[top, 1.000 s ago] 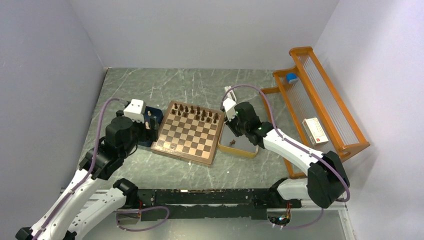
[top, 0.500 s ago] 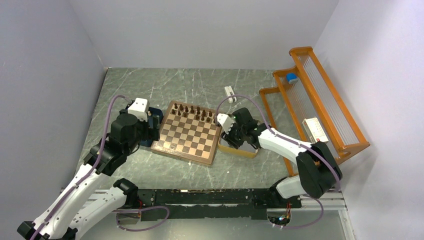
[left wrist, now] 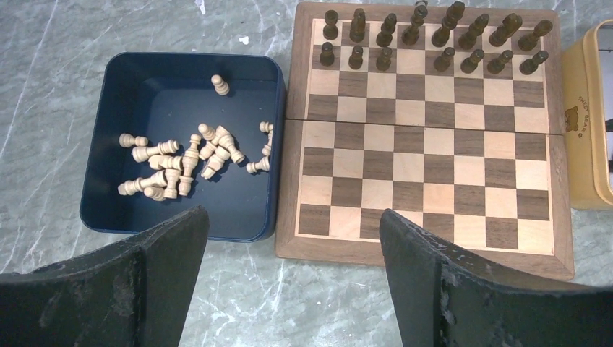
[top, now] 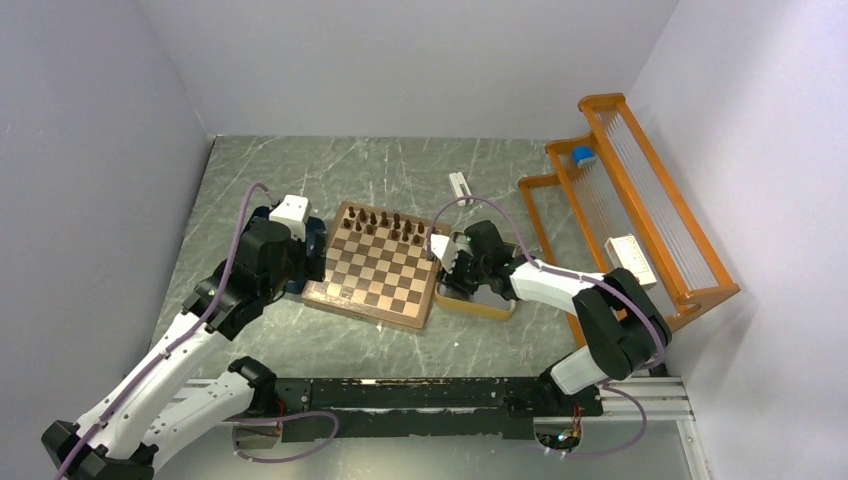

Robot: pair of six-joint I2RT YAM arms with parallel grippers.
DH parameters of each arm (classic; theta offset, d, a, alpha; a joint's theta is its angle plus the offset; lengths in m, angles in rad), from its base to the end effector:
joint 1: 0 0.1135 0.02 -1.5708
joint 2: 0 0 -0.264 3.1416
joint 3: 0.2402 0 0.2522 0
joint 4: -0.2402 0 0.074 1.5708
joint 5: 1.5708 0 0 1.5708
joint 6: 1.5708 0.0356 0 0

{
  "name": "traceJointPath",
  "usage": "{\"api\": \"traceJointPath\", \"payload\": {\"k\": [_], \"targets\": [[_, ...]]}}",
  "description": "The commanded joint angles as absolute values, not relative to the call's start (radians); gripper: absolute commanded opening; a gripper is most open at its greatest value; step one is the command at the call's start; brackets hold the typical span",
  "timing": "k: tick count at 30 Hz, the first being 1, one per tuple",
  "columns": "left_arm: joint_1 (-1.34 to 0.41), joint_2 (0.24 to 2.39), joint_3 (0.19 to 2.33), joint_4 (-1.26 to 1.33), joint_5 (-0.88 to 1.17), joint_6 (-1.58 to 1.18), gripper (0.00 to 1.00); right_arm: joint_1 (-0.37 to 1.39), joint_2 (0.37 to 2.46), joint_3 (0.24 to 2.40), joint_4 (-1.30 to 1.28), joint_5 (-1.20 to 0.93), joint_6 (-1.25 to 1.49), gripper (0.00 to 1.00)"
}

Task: Set up the chess pieces on the board
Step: Pick up the chess piece from the storage box.

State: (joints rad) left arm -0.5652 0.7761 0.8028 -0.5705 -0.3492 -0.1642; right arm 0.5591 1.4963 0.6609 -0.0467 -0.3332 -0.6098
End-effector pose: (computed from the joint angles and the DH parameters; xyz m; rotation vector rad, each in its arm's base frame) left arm 0.1474 -0.0791 0.3094 0.2104 2.0687 -0.0752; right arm 0.2291 0.1571 0.1523 -1.4569 1.9377 0.3848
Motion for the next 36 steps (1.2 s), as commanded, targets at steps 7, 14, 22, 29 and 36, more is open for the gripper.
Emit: {"api": "traceJointPath", "payload": {"k": [7,14,22,29,36], "targets": [[-0.572,0.759,0.818,-0.564,-0.372,-0.164,0.91,0.54,1.536,0.627,0.106,-0.34,-0.624,0.41],[-0.572,0.751,0.816,-0.565,-0.375,-0.164,0.91,0.526,1.526,0.634,0.156,-0.241,-0.595,0.31],[-0.572,0.752,0.815,-0.561,-0.375,-0.164,0.91,0.484,1.442,0.713,-0.076,-0.333,-0.572,0.38],[-0.576,0.765,0.816,-0.559,-0.353,-0.158,0.91,0.474,1.488,0.803,-0.364,-0.279,-0.734,0.42],[-0.587,0.764,0.821,-0.572,-0.366,-0.166,0.91,0.445,1.515,0.85,-0.426,-0.408,-0.858,0.47]]}}
